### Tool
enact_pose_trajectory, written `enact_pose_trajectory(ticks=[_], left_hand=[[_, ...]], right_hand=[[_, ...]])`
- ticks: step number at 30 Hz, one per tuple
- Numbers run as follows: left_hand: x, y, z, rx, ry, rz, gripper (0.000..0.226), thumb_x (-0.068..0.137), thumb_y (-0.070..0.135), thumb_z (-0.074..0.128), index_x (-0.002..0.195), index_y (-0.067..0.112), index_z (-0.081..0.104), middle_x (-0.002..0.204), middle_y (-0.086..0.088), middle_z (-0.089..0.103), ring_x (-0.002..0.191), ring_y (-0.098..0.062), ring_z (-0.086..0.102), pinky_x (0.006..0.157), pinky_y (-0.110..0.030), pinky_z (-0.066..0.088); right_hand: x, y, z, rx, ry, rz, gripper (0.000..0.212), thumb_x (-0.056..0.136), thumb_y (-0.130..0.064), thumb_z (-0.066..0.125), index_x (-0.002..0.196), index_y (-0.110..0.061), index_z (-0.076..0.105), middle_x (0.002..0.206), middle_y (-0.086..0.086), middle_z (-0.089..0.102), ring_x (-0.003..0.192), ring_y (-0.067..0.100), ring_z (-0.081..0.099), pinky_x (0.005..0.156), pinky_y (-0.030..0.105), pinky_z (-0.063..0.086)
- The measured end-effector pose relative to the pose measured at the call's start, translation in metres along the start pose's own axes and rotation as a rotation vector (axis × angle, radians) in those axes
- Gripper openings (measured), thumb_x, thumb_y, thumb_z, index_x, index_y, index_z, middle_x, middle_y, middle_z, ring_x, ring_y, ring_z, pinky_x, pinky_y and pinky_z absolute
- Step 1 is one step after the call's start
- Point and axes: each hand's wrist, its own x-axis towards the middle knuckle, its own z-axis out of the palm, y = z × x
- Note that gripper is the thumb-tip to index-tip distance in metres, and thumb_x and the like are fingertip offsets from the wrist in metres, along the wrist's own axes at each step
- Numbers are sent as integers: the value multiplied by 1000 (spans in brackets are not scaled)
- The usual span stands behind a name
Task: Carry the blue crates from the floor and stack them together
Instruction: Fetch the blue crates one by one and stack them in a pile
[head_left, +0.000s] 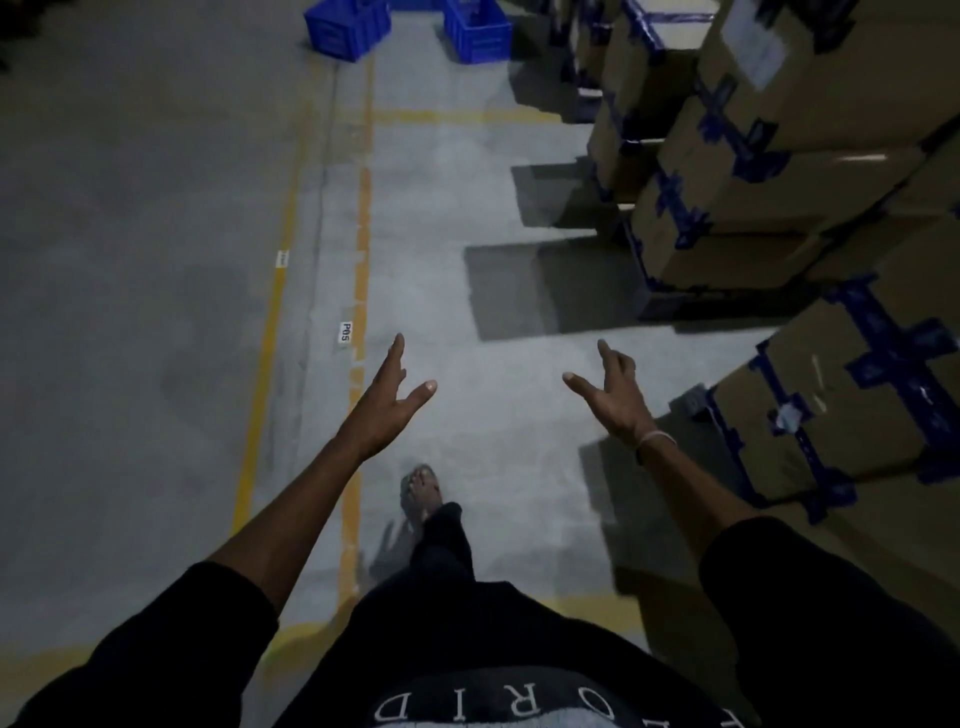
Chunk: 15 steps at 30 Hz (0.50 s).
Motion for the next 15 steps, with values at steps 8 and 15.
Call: enact_pose_trajectory(ticks=[8,15], left_hand=[[178,0,-84,-16,22,-34,91,96,55,60,160,45,-4,168,21,0,152,-10,26,123,-47,29],[324,21,-155,56,-37,-15,93,94,57,61,161,41,0,170,12,6,153,-13,24,122,-44,30]], right_hand=[[185,-69,26,15,-13,34,95,81,-65,65,155,-30,18,161,-2,10,147,26,23,118,45,27],[325,-135,42,66,10,39,95,79,-66,65,154,-30,19,159,0,11,147,29,22,118,51,28]])
